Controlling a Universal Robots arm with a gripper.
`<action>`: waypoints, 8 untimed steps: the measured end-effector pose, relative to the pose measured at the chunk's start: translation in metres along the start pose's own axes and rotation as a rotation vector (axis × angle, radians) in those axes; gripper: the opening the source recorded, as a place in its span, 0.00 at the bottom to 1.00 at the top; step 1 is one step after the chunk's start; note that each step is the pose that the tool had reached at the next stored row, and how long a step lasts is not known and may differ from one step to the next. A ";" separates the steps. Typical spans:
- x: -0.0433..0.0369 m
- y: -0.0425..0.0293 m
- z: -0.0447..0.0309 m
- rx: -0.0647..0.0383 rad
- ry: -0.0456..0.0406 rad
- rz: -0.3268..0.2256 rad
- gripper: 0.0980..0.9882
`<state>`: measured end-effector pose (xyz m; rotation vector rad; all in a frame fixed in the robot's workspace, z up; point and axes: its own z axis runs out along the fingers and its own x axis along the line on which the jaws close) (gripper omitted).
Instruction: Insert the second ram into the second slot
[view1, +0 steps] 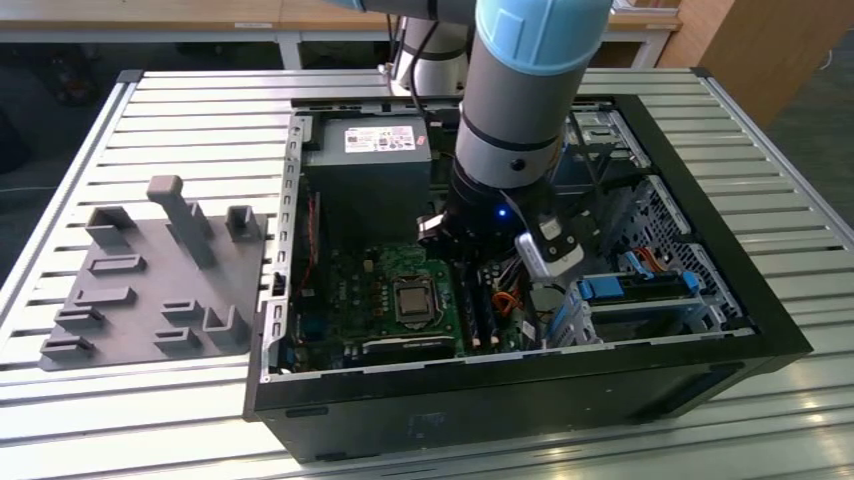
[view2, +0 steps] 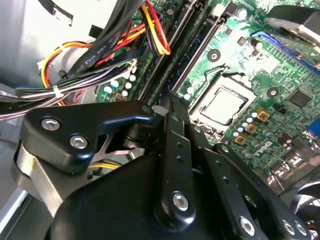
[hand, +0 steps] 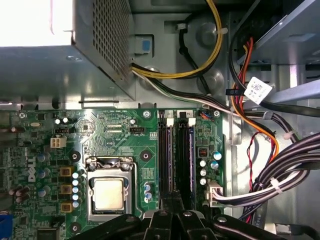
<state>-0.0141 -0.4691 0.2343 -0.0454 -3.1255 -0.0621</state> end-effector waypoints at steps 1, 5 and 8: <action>0.0000 0.0000 -0.0008 0.000 0.0000 0.000 0.00; 0.0001 0.0002 -0.0047 0.000 0.0001 0.000 0.00; 0.0002 0.0003 -0.0086 0.000 0.0001 0.000 0.00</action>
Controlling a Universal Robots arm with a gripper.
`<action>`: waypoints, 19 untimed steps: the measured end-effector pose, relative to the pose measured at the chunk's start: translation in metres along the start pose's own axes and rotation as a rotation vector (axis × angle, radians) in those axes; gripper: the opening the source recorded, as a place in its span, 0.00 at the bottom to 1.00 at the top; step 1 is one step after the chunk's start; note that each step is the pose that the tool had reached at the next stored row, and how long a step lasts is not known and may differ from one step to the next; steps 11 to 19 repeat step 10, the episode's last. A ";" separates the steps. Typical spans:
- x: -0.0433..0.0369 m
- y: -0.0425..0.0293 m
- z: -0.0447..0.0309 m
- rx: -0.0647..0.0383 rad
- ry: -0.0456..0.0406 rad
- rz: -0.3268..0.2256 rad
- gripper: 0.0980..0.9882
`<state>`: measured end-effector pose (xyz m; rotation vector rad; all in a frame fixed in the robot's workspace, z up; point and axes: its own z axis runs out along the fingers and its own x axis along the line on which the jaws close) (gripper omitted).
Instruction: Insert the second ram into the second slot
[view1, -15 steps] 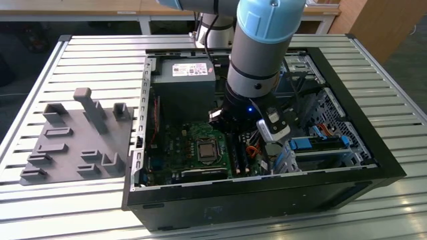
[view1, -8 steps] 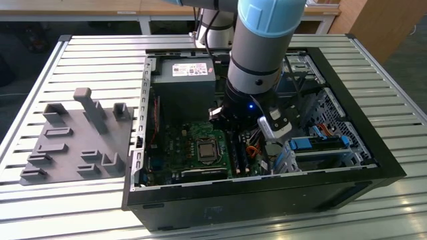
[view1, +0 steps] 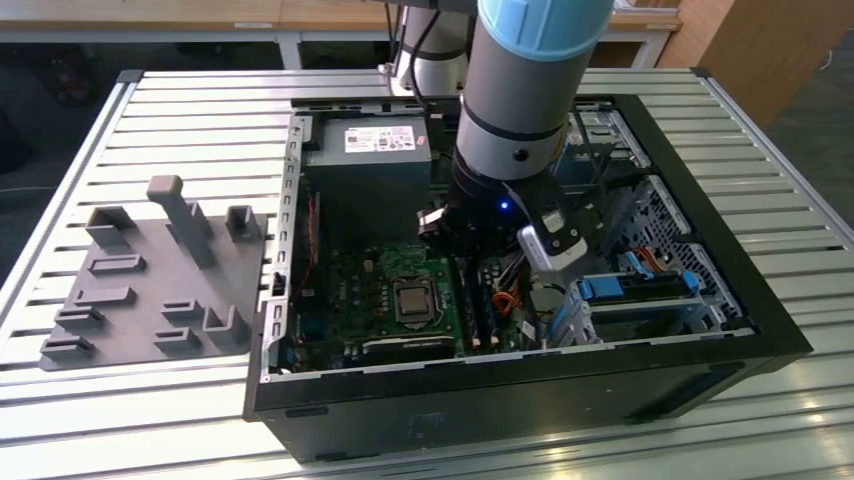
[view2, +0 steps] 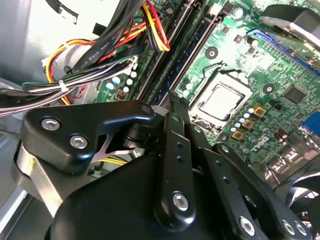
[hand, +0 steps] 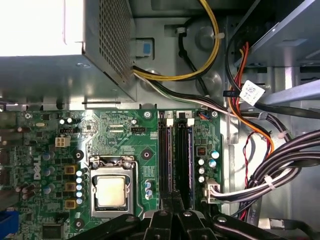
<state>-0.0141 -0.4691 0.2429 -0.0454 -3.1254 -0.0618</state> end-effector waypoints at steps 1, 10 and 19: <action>0.0000 0.0000 -0.0010 0.000 0.0001 0.000 0.00; 0.0001 0.0001 -0.0026 0.000 0.0000 0.000 0.00; 0.0001 0.0001 -0.0026 0.000 0.0000 0.000 0.00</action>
